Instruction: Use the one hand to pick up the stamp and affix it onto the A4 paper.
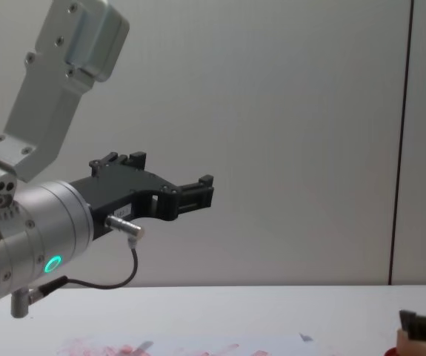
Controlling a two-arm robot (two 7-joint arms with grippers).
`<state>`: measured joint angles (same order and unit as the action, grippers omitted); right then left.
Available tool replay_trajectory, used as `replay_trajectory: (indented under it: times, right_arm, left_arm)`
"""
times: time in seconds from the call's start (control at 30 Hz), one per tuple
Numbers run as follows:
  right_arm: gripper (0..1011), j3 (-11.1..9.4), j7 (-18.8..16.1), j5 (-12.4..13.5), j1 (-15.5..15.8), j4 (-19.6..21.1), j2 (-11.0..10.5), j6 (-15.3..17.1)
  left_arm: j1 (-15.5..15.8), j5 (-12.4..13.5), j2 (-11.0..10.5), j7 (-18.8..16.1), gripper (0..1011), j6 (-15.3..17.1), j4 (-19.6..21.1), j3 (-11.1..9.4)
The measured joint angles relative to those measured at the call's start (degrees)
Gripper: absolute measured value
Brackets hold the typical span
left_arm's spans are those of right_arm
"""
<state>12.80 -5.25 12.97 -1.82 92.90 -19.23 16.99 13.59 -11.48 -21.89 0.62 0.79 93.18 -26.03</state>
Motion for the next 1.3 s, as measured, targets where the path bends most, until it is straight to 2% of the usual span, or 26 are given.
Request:
replay_trajectory:
  times: [0.17,0.63,0.97,1.3]
  right_arm:
    - [1001,0.6,-1.1,-2.0,-2.0,-3.2,1.2,1.0]
    - [1001,1.6,-3.1,-4.8,-5.3,-8.4,3.1,2.1]
    - [781,2.0,-3.7,-5.6,-6.2,-9.9,3.7,2.3]
    - [444,2.1,-4.0,-6.0,-6.7,-10.6,3.9,2.5]
  left_arm:
    - [0.0,0.0,0.0,0.0,1001,0.0,0.0,0.0]
    - [0.0,0.0,0.0,0.0,1001,0.0,0.0,0.0]
    - [0.0,0.0,0.0,0.0,1001,0.0,0.0,0.0]
    - [0.0,0.0,0.0,0.0,1001,0.0,0.0,0.0]
